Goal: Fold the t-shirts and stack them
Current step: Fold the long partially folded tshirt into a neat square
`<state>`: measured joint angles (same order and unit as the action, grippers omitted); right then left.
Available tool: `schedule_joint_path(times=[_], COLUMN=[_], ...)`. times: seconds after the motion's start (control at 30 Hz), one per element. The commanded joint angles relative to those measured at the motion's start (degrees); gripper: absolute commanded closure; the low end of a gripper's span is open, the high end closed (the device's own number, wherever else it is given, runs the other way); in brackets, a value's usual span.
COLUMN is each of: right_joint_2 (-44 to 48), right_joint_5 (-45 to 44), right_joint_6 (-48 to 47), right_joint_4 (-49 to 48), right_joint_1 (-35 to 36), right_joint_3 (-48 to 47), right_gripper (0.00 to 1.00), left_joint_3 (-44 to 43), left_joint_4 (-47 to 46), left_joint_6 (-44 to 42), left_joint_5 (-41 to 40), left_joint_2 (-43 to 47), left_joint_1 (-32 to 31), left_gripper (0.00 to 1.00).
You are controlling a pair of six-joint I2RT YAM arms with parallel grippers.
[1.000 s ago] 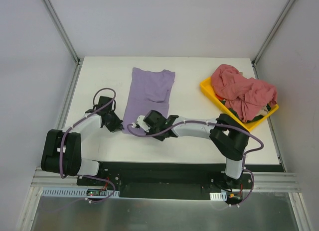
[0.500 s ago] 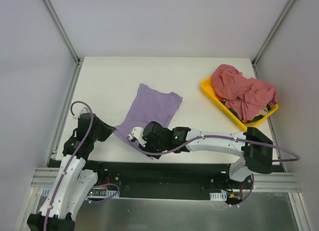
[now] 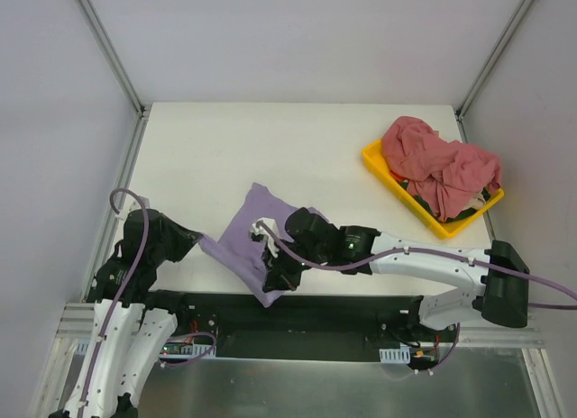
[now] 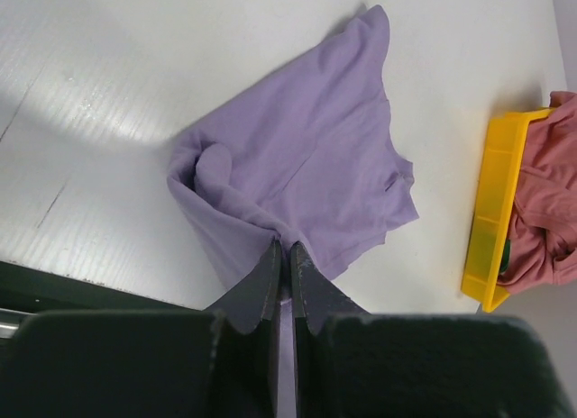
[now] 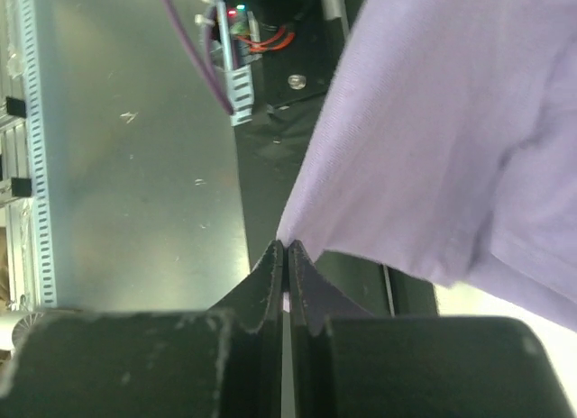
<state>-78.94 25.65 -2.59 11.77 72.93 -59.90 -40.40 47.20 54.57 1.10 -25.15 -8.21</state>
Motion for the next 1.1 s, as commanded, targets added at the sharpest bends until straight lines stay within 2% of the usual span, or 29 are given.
schedule_joint_path(times=[0.0, 0.13, 0.37, 0.47, 0.83, 0.93, 1.07], right_joint_2=[4.75, 7.56, 11.26, 11.09, 1.34, -3.58, -6.66], right_joint_5=[0.91, -0.95, -2.36, -2.10, 0.62, 1.77, -1.29], right_joint_6=[1.89, 2.50, 1.80, 1.36, -2.33, -2.16, -1.63], right_joint_4=[2.38, 2.29, 2.29, 2.20, -1.31, -1.84, -2.10], right_joint_1=[-5.49, -12.97, -20.80, -24.49, -38.46, -39.96, -40.32], right_joint_3=[3.11, 6.37, 9.36, 9.28, 6.99, 4.97, 4.26], right_gripper=[0.99, 0.99, 0.99, 0.99, 0.99, 1.00, 0.99], left_joint_3=[-3.45, -3.71, -8.55, -11.18, -21.20, -23.66, -27.44], left_joint_4=[-6.05, -14.40, -21.79, -23.38, -25.75, -25.93, -25.93], left_joint_6=[0.63, 0.81, 0.28, 0.37, -1.65, -2.79, -5.69], left_joint_5=[-2.00, 3.29, -0.31, -4.61, -8.31, -8.22, -5.94], left_joint_2=[-6.30, -13.77, -26.95, -33.37, -53.24, -57.81, -63.87], left_joint_1=[0.39, 0.12, -3.21, -6.02, -7.79, -7.79, -7.88], left_gripper=[1.00, 1.00, 1.00, 1.00, 1.00, 1.00, 1.00])
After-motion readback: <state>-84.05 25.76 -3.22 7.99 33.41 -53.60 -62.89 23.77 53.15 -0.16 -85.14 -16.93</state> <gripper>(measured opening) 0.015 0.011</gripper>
